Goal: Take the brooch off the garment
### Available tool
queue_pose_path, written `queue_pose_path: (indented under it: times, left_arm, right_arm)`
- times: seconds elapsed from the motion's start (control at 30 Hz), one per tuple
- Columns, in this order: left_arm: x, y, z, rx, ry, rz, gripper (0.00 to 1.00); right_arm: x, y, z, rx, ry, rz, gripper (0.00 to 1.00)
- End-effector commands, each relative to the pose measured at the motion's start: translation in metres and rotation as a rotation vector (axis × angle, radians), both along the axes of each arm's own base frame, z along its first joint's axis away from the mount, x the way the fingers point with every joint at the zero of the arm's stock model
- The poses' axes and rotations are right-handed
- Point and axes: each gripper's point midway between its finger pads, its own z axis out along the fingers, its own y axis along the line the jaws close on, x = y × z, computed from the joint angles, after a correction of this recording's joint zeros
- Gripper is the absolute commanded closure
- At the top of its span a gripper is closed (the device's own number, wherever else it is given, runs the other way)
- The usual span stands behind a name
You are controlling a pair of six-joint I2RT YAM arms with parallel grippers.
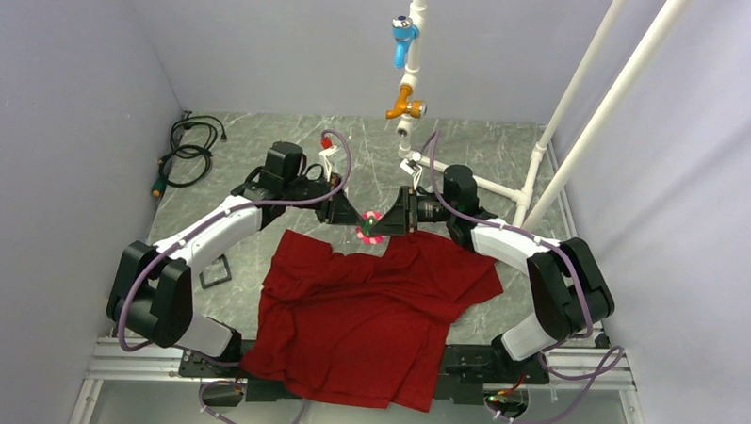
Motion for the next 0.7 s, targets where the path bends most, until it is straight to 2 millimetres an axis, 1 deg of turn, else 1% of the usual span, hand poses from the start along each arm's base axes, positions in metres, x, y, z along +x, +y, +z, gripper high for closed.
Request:
queue_pose_path:
  times: [0.0,0.07,0.3,0.4,0.43,0.5,0.53,0.57,0.6,0.63,0.67]
  left_arm:
    - [-0.002,0.002,0.013,-0.014,-0.063,0.001,1.00]
    - [-0.002,0.002,0.013,-0.017,-0.064,0.000,1.00]
    - [-0.003,0.001,0.013,-0.022,-0.056,-0.005,1.00]
    - [-0.003,0.000,0.013,-0.026,-0.052,-0.007,1.00]
    - [-0.004,0.000,0.013,-0.029,-0.051,-0.011,1.00]
    - [-0.005,-0.001,0.012,-0.031,-0.050,-0.017,1.00]
    - [-0.005,-0.001,0.013,-0.033,-0.055,-0.021,0.90]
    - [-0.005,0.000,0.013,-0.033,-0.062,-0.022,0.77]
    - [-0.004,0.002,0.012,-0.029,-0.071,-0.018,0.67]
    - [-0.002,0.006,0.011,-0.030,-0.085,-0.008,0.58]
    - [0.001,0.011,0.011,-0.037,-0.100,0.006,0.53]
  right_arm:
    - [0.002,-0.002,0.007,0.015,-0.042,-0.011,0.54]
    - [0.001,-0.002,0.006,0.012,-0.042,-0.012,0.55]
    - [0.003,-0.001,0.003,0.013,-0.029,-0.022,0.63]
    - [0.004,-0.001,0.003,0.015,-0.022,-0.023,0.72]
    - [0.004,-0.001,0.003,0.016,-0.019,-0.024,0.77]
    - [0.004,-0.001,0.003,0.022,-0.019,-0.022,0.90]
    - [0.003,-0.001,0.004,0.025,-0.017,-0.021,1.00]
    - [0.004,-0.002,0.004,0.028,-0.015,-0.022,1.00]
    - [0.004,-0.002,0.004,0.031,-0.009,-0.023,1.00]
    - [0.003,-0.003,0.003,0.034,-0.005,-0.020,1.00]
    - [0.003,-0.003,0.003,0.037,0.004,-0.017,1.00]
